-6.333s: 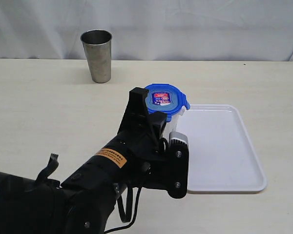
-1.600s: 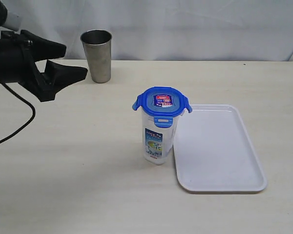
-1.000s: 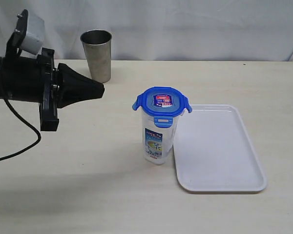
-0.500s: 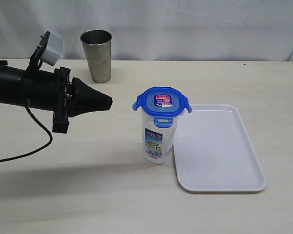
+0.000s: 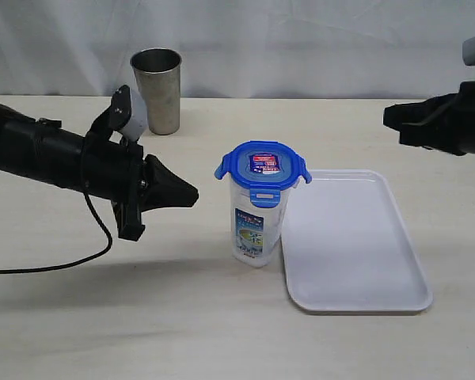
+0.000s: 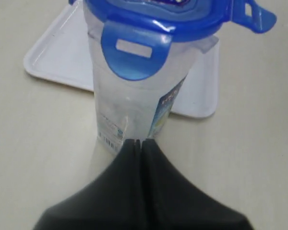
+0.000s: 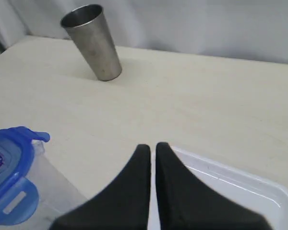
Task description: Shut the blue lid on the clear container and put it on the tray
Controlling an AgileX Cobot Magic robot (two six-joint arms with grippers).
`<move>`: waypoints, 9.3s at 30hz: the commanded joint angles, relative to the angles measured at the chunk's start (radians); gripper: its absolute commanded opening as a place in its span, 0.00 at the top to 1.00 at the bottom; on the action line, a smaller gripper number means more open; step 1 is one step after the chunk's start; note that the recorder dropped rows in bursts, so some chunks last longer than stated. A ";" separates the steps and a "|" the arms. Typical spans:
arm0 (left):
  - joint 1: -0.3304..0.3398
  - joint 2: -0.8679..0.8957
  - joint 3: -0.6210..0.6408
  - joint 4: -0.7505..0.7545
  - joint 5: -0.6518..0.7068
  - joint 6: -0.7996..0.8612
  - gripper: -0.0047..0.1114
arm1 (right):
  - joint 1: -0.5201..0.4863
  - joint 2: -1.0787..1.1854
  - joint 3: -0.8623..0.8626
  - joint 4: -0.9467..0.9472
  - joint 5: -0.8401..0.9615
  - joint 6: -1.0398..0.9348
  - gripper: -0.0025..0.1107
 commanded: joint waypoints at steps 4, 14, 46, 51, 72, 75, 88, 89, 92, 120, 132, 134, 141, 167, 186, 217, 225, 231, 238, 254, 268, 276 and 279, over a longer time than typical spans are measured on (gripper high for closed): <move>-0.071 0.001 -0.039 -0.035 0.040 0.032 0.96 | -0.075 0.298 -0.127 -0.103 -0.468 -0.232 0.94; -0.112 0.001 -0.039 -0.041 -0.102 0.032 0.96 | 0.153 0.296 -0.127 -0.024 -0.101 -0.331 0.94; -0.112 0.001 -0.039 -0.065 -0.100 0.032 0.96 | 0.154 0.217 -0.121 -0.116 -0.182 -0.314 0.94; -0.112 0.001 -0.039 -0.065 -0.096 0.032 0.96 | 0.154 0.259 -0.121 -0.099 -0.184 -0.339 0.94; -0.112 0.001 -0.039 -0.074 -0.112 0.032 0.96 | 0.154 0.260 -0.121 -0.194 -0.238 -0.283 0.94; -0.112 0.001 -0.039 -0.090 -0.125 0.032 0.96 | 0.154 0.260 -0.121 -0.199 -0.244 -0.283 0.94; -0.112 0.001 -0.039 -0.095 -0.138 0.032 0.96 | 0.154 0.260 -0.121 -0.234 -0.263 -0.253 0.94; -0.112 0.001 -0.039 -0.097 -0.140 0.032 0.96 | 0.154 0.260 -0.121 -0.234 -0.263 -0.253 0.94; -0.112 0.001 -0.039 -0.109 -0.140 0.032 0.96 | 0.154 0.260 -0.121 -0.236 -0.267 -0.241 0.94; -0.112 0.001 -0.039 -0.103 -0.161 0.032 0.96 | 0.154 0.148 -0.121 -0.243 -0.214 -0.122 0.94; -0.112 0.001 -0.039 -0.103 -0.161 0.032 0.96 | 0.202 0.097 -0.121 -0.201 -0.333 -0.096 0.94; -0.112 0.001 -0.039 -0.101 -0.161 0.032 0.96 | 0.248 0.097 -0.121 -0.222 -0.258 -0.085 0.94; -0.112 0.001 -0.039 -0.078 -0.161 0.030 0.96 | 0.329 0.097 -0.121 -0.243 -0.115 -0.050 0.94; -0.112 0.001 -0.039 -0.078 -0.163 0.030 0.96 | 0.216 0.046 -0.064 -0.243 0.138 -0.014 0.94; -0.112 0.001 -0.039 -0.078 -0.160 0.030 0.96 | 0.179 0.157 -0.063 -0.180 -0.150 -0.135 0.94; -0.112 0.001 -0.039 -0.078 -0.160 0.030 0.96 | 0.179 0.184 -0.052 -0.200 -0.195 -0.104 0.94; -0.112 0.001 -0.039 -0.078 -0.160 0.030 0.96 | 0.179 0.184 -0.052 -0.200 -0.177 -0.104 0.94; -0.112 0.001 -0.039 -0.068 -0.184 0.030 0.96 | 0.179 0.184 -0.052 -0.200 -0.147 -0.104 0.94; -0.080 0.001 -0.013 -0.131 -0.388 0.030 0.96 | 0.179 0.179 -0.052 -0.212 -0.111 -0.104 0.94; 0.090 0.001 -0.094 -0.281 -1.166 -0.138 0.96 | 0.177 0.135 -0.052 -0.212 0.054 -0.040 0.94; 0.272 -0.003 0.084 2.333 -1.706 -2.701 0.96 | 0.177 0.135 -0.052 -0.212 0.057 -0.041 0.94; 0.432 0.049 0.228 2.677 -2.149 -2.703 0.96 | 0.177 0.135 -0.052 -0.212 0.057 -0.044 0.94; 0.384 0.074 0.232 2.733 -2.135 -2.703 0.95 | 0.177 0.135 -0.052 -0.212 0.057 -0.044 0.94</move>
